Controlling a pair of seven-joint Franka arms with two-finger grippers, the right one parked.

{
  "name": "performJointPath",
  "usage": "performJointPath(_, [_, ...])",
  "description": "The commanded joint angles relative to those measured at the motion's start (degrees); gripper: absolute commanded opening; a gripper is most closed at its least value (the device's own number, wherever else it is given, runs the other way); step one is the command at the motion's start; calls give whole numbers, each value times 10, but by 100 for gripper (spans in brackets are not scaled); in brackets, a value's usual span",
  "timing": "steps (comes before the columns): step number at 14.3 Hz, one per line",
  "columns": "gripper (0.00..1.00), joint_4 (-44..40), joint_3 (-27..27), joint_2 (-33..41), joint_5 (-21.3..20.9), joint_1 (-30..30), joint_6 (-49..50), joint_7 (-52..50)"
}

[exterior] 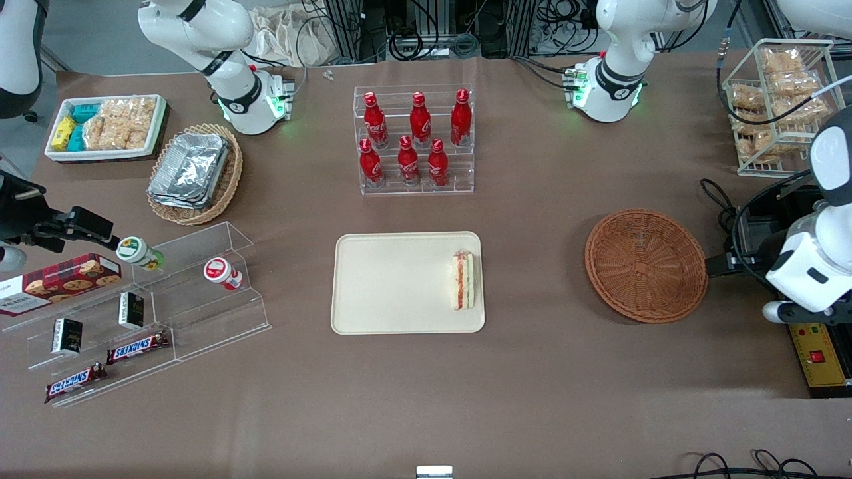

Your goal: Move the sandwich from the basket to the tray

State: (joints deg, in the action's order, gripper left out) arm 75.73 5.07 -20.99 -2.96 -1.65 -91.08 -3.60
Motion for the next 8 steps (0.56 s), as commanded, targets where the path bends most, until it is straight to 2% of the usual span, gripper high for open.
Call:
performJointPath(1, [100, 49, 22, 37, 11, 10, -5, -33])
performJointPath(4, [100, 138, 31, 94, 11, 5, -60, -37])
performJointPath(8, [100, 105, 31, 75, 1, 9, -59, -36])
